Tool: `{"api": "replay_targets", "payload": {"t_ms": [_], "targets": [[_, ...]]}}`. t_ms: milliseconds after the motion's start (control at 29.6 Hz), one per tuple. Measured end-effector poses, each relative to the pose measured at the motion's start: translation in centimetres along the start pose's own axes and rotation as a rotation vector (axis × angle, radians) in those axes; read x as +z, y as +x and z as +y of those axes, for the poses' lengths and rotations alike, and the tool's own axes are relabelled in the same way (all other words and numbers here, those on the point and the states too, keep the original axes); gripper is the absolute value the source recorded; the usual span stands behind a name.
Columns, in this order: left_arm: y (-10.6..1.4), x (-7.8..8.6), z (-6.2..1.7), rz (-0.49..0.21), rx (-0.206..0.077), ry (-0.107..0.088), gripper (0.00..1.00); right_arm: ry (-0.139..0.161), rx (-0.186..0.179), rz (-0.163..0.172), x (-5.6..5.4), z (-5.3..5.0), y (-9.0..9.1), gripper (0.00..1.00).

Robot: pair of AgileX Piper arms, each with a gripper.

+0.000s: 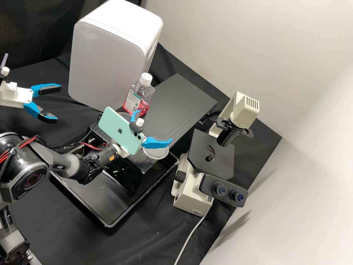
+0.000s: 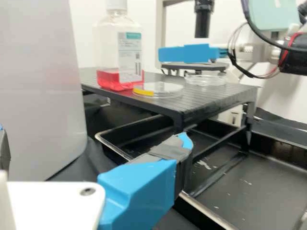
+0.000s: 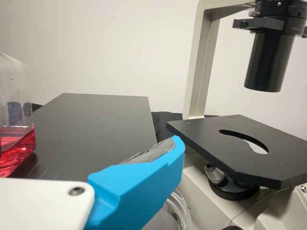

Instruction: Place the lid on the petri dish

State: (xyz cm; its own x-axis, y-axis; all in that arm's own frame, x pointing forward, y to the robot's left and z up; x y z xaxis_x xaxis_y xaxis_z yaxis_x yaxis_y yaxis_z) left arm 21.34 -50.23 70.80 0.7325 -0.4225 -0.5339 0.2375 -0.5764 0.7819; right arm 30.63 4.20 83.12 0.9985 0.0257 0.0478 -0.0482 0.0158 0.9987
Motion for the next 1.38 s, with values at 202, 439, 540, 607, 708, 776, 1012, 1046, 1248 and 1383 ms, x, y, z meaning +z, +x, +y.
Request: {"api": "replay_targets", "payload": {"t_ms": [202, 439, 540, 607, 708, 776, 1012, 1046, 1248, 1383], "targets": [[0.7, 0.7, -1.71, -0.032, -0.070, -0.020, 1.00, 0.000, 0.000, 0.000, 0.0, 0.0, 0.0, 1.00], [1.3, 1.1, -2.90, -0.052, -0.116, -0.031, 1.00, 0.000, 0.000, 0.000, 0.0, 0.0, 0.0, 1.00], [1.8, 1.1, -3.08, -0.040, -0.114, -0.031, 1.00, 0.000, 0.000, 0.000, 0.0, 0.0, 0.0, 1.00], [2.0, 1.1, -3.30, -0.022, -0.116, -0.025, 1.00, 0.000, 0.000, 0.000, 0.0, 0.0, 0.0, 1.00], [2.2, 0.9, -3.50, 0.008, -0.112, -0.006, 1.00, 0.000, 0.000, 0.000, 0.0, 0.0, 0.0, 1.00], [2.5, 0.9, -3.75, 0.031, -0.113, 0.010, 1.00, 0.000, 0.000, 0.000, 0.0, 0.0, 0.0, 1.00], [2.8, 1.2, -4.14, 0.150, -0.098, 0.148, 1.00, 0.000, 0.000, 0.000, 0.0, 0.0, 0.0, 1.00], [2.8, 1.5, -4.21, 0.150, -0.099, 0.165, 1.00, 0.000, 0.000, 0.000, 0.0, 0.0, 0.0, 1.00], [2.8, 2.5, -4.54, 0.188, -0.102, 0.227, 1.00, 0.000, 0.000, 0.000, 0.0, 0.0, 0.0, 1.00], [2.6, 3.0, -4.84, 0.196, -0.112, 0.239, 1.00, 0.000, 0.000, 0.000, 0.0, 0.0, 0.0, 1.00]]}}
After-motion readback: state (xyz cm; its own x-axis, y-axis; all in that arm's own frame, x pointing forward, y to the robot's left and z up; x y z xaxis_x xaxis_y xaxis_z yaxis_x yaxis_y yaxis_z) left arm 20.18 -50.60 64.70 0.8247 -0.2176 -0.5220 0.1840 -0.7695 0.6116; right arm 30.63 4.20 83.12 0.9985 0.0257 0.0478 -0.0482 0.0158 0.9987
